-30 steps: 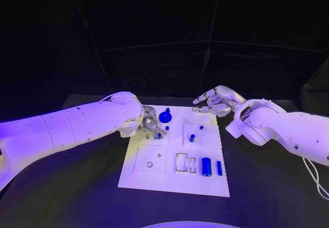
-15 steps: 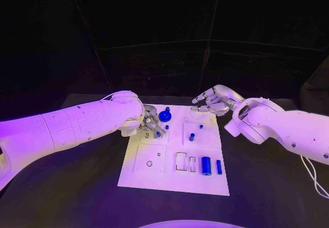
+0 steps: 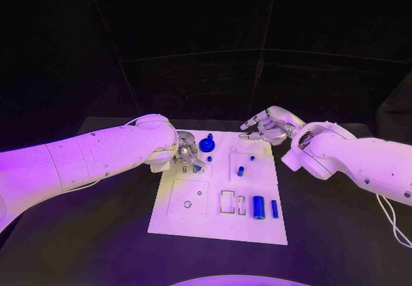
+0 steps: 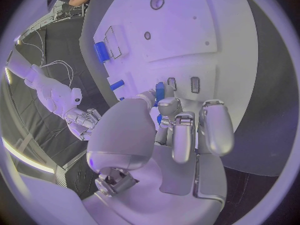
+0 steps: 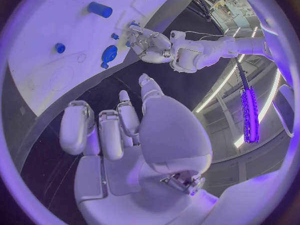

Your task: Assemble the parts on the task board

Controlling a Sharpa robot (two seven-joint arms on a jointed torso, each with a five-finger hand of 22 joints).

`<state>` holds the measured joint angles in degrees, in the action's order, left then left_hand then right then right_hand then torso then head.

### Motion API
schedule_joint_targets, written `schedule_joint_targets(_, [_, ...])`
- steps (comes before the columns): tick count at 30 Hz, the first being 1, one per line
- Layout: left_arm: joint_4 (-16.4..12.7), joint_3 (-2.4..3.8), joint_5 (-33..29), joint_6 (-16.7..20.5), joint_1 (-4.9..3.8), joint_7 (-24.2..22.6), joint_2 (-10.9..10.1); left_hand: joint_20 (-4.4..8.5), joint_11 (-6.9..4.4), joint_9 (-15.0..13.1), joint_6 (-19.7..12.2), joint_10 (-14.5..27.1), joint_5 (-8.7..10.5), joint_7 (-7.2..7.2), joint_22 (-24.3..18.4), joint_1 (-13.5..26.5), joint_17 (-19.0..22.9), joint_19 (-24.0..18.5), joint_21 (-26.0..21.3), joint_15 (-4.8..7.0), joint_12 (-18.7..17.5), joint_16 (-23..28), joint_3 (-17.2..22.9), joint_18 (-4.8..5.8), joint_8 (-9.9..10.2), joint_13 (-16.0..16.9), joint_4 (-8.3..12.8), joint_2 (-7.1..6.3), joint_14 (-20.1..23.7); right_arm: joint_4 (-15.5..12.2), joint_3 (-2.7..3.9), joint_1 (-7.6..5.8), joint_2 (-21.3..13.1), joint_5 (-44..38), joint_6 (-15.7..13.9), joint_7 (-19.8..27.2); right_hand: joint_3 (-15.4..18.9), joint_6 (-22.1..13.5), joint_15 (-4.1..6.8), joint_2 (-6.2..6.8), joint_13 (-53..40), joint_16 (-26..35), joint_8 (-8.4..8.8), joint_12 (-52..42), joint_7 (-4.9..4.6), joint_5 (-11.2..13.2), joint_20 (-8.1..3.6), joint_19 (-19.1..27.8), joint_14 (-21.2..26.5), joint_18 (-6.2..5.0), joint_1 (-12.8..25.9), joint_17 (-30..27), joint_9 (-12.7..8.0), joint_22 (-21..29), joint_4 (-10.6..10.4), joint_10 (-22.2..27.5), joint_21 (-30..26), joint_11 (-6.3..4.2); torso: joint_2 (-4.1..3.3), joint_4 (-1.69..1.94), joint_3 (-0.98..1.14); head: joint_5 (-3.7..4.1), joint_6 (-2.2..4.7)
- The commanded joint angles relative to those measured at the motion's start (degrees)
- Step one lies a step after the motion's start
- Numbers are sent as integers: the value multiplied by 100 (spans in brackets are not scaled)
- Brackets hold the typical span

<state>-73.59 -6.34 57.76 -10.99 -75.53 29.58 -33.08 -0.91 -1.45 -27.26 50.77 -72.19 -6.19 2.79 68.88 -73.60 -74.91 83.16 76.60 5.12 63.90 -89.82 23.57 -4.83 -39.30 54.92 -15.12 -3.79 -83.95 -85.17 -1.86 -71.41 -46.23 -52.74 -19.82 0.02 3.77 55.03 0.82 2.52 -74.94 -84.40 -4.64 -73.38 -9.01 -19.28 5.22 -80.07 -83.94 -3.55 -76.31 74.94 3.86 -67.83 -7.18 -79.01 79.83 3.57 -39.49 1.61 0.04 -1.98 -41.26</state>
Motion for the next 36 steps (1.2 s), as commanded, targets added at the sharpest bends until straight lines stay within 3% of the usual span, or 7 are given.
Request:
schedule_joint_targets(1, [-72,2,-137,252,-5,46,-44,-25,-33,-33,-48,-50,11,-1,7,137,-1509,-33,24,-2,27,-18,1080,61,-45,8,921,-61,-605,-2,4,-13,9,-52,29,29,66,-12,-4,-38,-15,21,-40,25,37,110,7,35,-349,-90,25,358,8,9,-9,21,-42,7,4,12,4,-11,0])
schedule_joint_targets(7, [-203,0,-143,477,2,161,-147,-18,-19,-111,-61,-60,-11,-27,1,339,-1509,-38,10,4,21,-18,1355,55,-125,-10,1009,-154,-605,6,4,-12,3,-56,-8,75,177,-16,-4,-95,-8,26,-51,11,37,419,6,26,-356,-89,66,367,7,15,-9,11,-53,8,4,8,0,-43,0])
schedule_joint_targets(19, [-208,-13,-91,538,70,210,-162,-14,-28,-164,-78,-71,-28,-34,12,467,-1509,-35,10,11,24,-18,1521,56,-177,-10,1077,-210,-605,12,4,-12,6,-57,8,99,186,-16,-4,-98,-9,26,-52,10,37,433,6,24,-357,-88,70,369,8,12,-9,10,-52,8,-8,-1,-3,-81,-21])
schedule_joint_targets(29, [-160,-111,97,459,127,222,-152,-10,-35,-192,-64,-120,-16,-47,32,552,-1509,-28,19,15,85,-18,1534,60,-214,58,1102,-273,-605,19,4,-12,15,-57,38,113,199,-16,-5,-98,2,29,-53,20,37,443,6,25,-356,-89,79,364,8,16,-12,18,-55,8,-7,8,-4,-71,-40])
schedule_joint_targets(36, [-178,-132,110,404,137,242,-181,-3,-52,-221,-19,-169,-8,-71,50,628,-1509,-21,27,27,144,-18,1519,62,-262,121,1117,-312,-605,27,4,-11,22,-57,61,118,199,-16,-5,-98,2,29,-53,20,37,443,6,25,-356,-89,79,364,8,16,-12,18,-55,8,3,24,-12,-59,-58])
